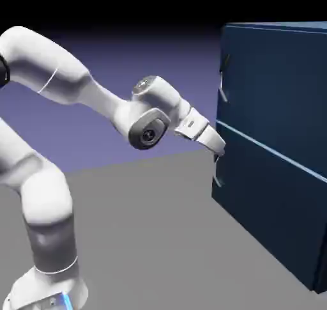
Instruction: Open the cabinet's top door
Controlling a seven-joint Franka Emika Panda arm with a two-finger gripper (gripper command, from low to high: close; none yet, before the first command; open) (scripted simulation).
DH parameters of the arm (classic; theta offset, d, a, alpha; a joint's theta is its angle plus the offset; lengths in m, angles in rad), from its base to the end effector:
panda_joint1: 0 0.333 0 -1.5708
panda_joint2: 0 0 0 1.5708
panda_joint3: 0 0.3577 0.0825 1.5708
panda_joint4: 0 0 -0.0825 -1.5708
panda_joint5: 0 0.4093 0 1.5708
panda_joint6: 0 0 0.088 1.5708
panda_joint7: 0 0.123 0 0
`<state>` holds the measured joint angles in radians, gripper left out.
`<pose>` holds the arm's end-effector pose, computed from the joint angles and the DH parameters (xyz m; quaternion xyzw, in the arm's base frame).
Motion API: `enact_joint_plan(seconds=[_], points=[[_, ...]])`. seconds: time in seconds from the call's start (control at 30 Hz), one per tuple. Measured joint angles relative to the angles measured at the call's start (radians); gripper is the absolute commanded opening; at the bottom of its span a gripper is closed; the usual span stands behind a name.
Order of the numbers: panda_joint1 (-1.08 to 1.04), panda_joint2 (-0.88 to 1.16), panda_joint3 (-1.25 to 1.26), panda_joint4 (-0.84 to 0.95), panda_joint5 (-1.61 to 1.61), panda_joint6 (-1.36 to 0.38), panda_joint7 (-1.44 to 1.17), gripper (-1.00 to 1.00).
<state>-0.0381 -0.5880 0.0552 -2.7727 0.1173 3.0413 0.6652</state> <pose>0.4027 -0.0007 0.4935 -0.8457 0.3352 -0.3866 0.1518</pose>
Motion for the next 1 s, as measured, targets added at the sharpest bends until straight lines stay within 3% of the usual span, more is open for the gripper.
enact_joint_plan(seconds=[1.0], points=[[-0.558, -0.201, 0.614, 0.415, 1.305, 0.048, -0.843, 0.0]])
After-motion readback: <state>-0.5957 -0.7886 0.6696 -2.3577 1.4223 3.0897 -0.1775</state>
